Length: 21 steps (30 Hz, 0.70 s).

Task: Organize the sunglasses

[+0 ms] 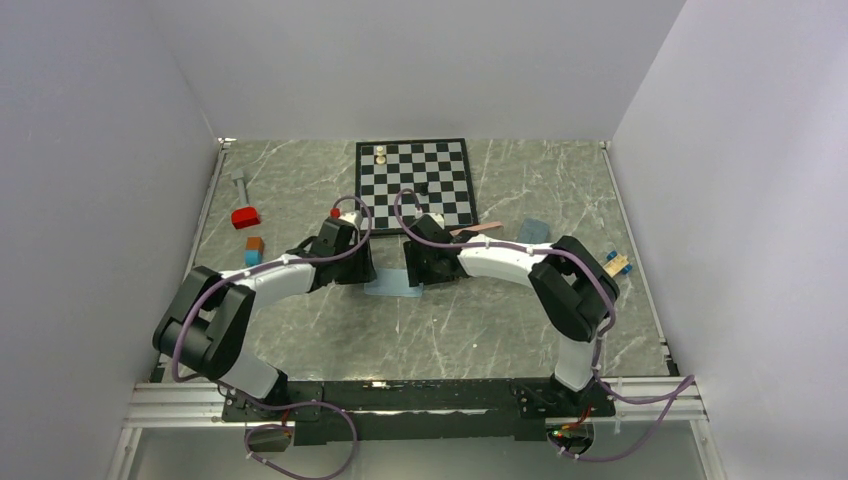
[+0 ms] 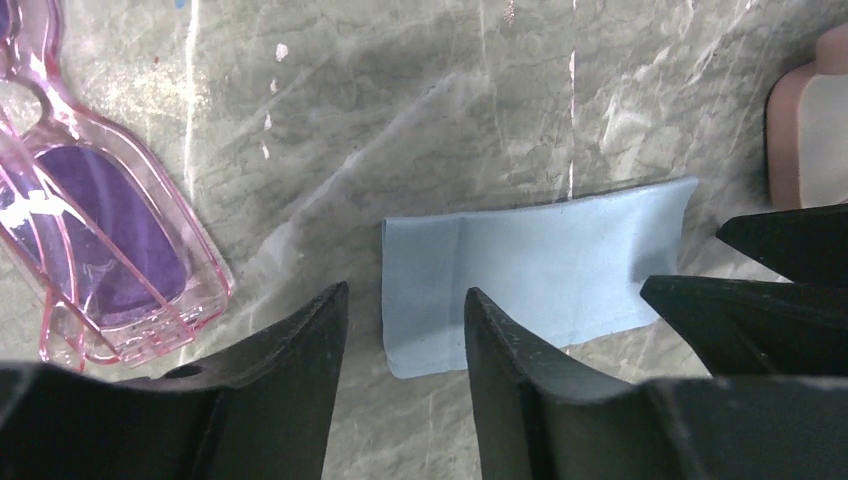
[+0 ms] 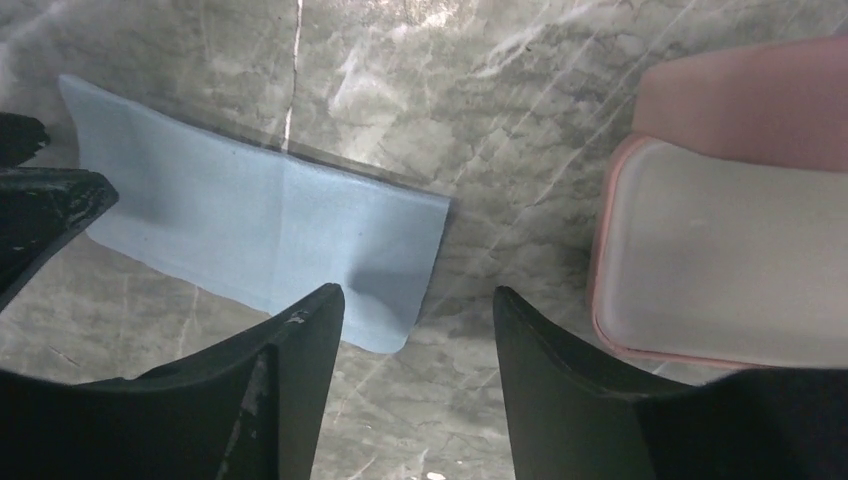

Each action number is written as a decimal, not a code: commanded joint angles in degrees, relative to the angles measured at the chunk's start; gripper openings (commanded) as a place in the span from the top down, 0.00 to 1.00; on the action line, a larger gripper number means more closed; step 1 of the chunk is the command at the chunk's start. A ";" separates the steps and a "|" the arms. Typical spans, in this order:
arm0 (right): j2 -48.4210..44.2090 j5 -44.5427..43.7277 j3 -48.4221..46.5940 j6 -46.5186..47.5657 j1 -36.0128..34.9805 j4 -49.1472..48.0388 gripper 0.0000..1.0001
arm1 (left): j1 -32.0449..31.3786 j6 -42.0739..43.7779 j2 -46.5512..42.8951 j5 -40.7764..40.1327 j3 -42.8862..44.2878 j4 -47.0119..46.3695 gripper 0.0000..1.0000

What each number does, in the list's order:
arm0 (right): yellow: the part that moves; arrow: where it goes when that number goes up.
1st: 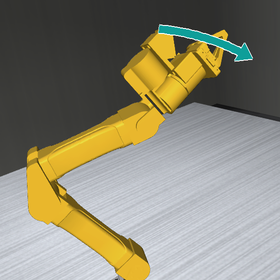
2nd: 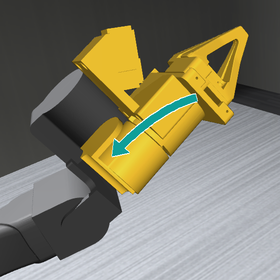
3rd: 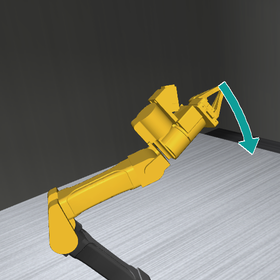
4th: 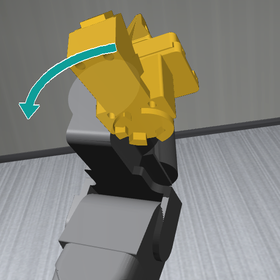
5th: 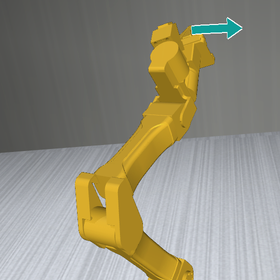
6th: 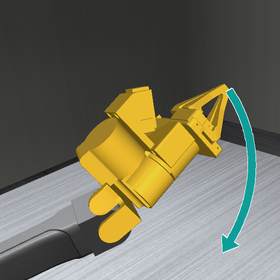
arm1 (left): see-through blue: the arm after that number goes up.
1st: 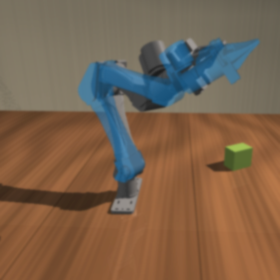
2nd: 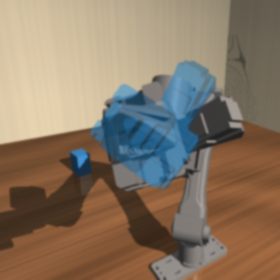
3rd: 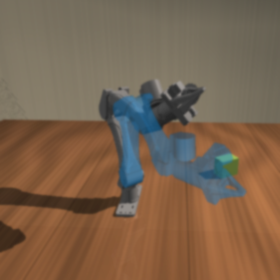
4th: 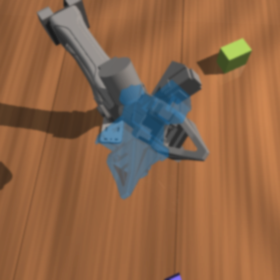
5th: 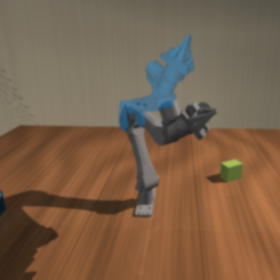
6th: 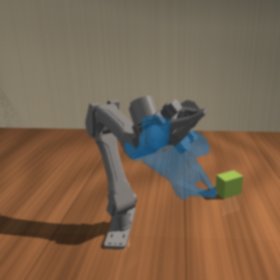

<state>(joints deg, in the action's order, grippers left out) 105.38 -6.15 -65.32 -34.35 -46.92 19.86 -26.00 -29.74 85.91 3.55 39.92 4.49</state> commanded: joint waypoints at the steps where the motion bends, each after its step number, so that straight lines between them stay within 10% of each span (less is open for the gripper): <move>1: 2.26 1.26 -2.46 -2.24 0.08 0.72 0.41 | -1.77 -0.50 1.49 -3.37 2.09 2.15 0.50; 21: 4.13 2.44 -2.27 -4.82 0.06 0.97 0.55 | -4.68 -1.93 2.64 -3.00 2.50 4.21 0.64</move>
<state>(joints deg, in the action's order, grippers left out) 107.37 -5.41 -67.07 -37.56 -46.89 19.68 -29.80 -30.57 87.81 -1.32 41.91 6.35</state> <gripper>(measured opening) 0.458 0.363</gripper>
